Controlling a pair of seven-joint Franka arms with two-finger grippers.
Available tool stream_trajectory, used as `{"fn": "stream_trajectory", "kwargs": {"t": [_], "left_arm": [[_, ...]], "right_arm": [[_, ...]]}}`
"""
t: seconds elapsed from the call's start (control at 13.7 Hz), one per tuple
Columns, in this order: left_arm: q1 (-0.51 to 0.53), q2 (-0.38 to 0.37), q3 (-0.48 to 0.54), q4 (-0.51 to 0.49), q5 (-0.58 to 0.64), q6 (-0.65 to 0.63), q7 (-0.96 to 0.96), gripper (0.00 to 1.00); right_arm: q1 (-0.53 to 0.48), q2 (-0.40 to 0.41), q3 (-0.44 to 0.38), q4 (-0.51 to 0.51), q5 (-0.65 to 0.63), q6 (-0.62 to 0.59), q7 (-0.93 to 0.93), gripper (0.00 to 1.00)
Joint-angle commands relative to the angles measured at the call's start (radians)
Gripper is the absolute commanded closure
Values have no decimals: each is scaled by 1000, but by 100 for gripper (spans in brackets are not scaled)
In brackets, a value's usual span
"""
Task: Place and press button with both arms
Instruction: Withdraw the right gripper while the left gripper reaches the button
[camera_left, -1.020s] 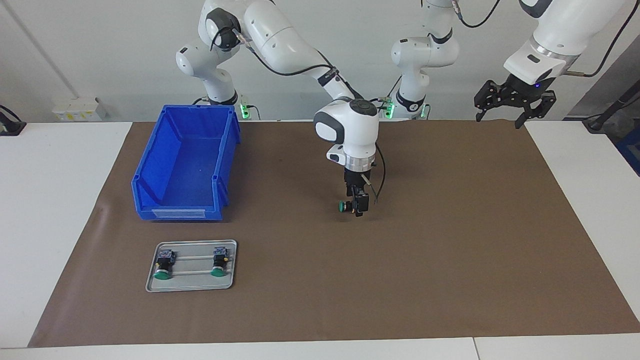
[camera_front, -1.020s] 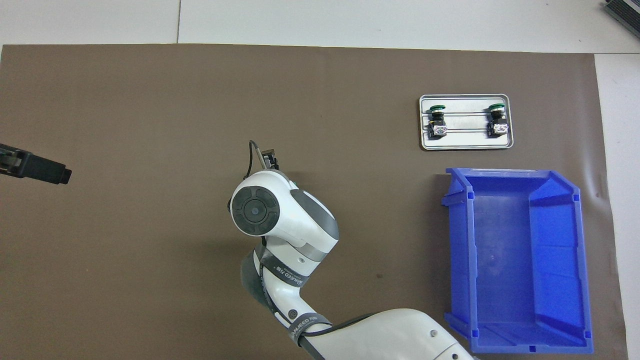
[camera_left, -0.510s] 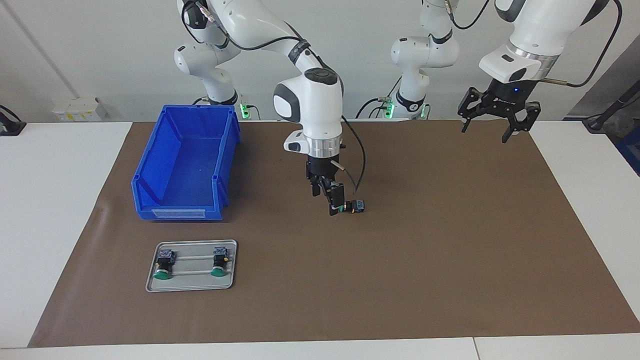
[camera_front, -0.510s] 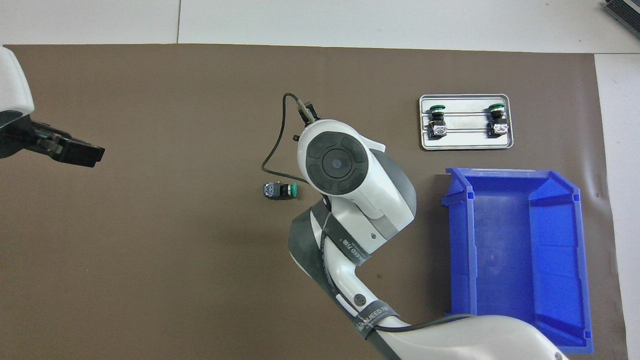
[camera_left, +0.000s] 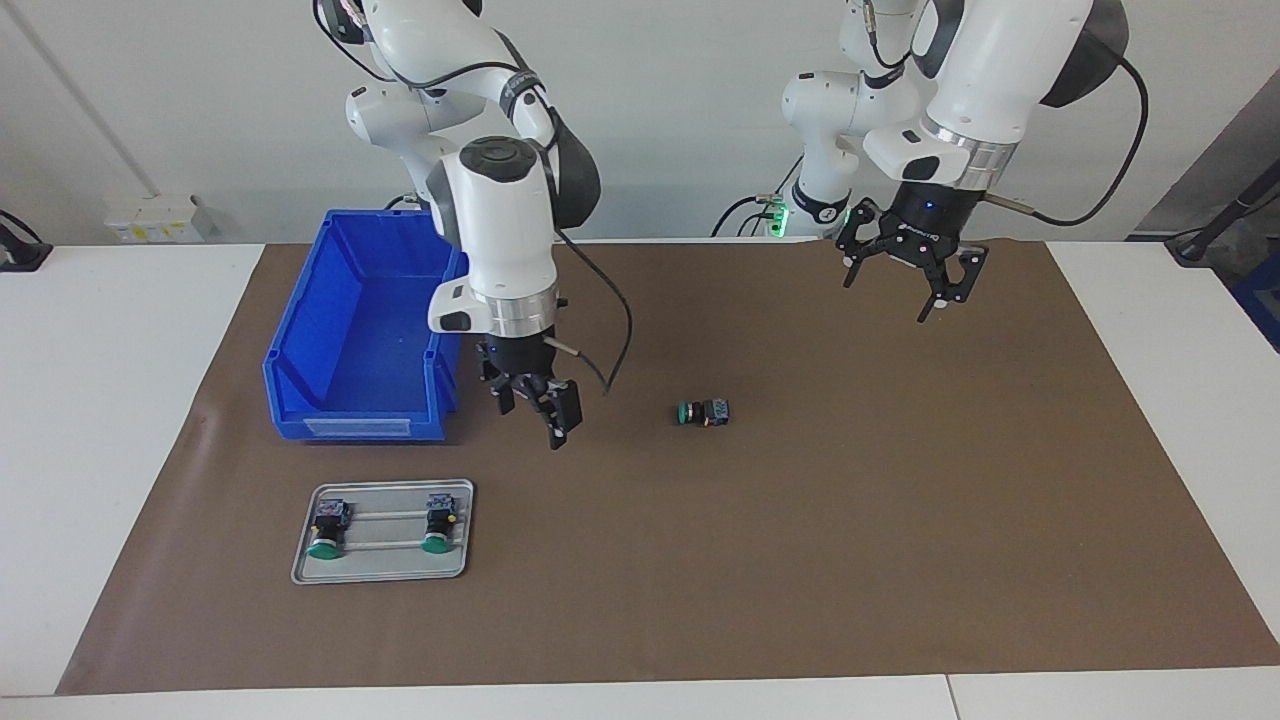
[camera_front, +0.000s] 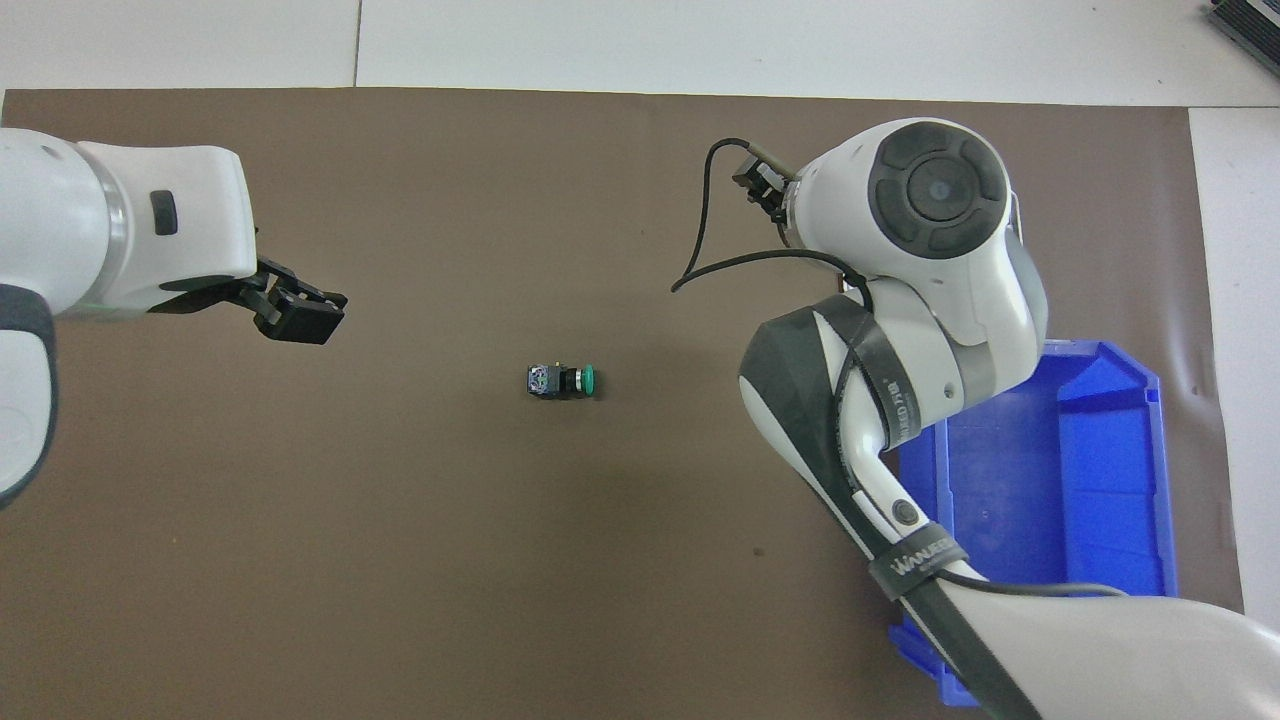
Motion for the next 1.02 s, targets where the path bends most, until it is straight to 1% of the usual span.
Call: {"fn": "stream_trajectory", "kwargs": {"t": [0.0,0.07,0.22,0.36,0.51,0.58,0.73,0.87,0.95], "left_arm": [[-69,29,14,-34,-14,80,64,2],[-84,56,14,-34,-12,101,88,2],[-114,84,14,-38,-14,106,178,2],[-129,87,14,-73,-14,132,286,2],[-161,110,14,-112,-14,190,338,2],[-173,116,14,-133,-14,193,357,2],[-187,101,13,-205,-14,221,405,3],[-210,92,14,-250,-14,230,471,2],[-220,75,14,-292,-14,271,493,2]], "right_arm": [[-68,-78,14,-34,26,-59,-183,0],[-94,-101,14,-34,53,-90,-243,0],[-151,-138,14,-32,67,-151,-355,0],[-193,-180,14,-32,71,-209,-435,0],[-211,-215,12,-28,74,-246,-491,0],[-219,-233,6,-26,72,-280,-518,0],[-268,-270,4,-23,72,-353,-637,0],[-311,-298,4,-18,74,-415,-767,0],[-323,-310,3,-20,75,-453,-794,0]]}}
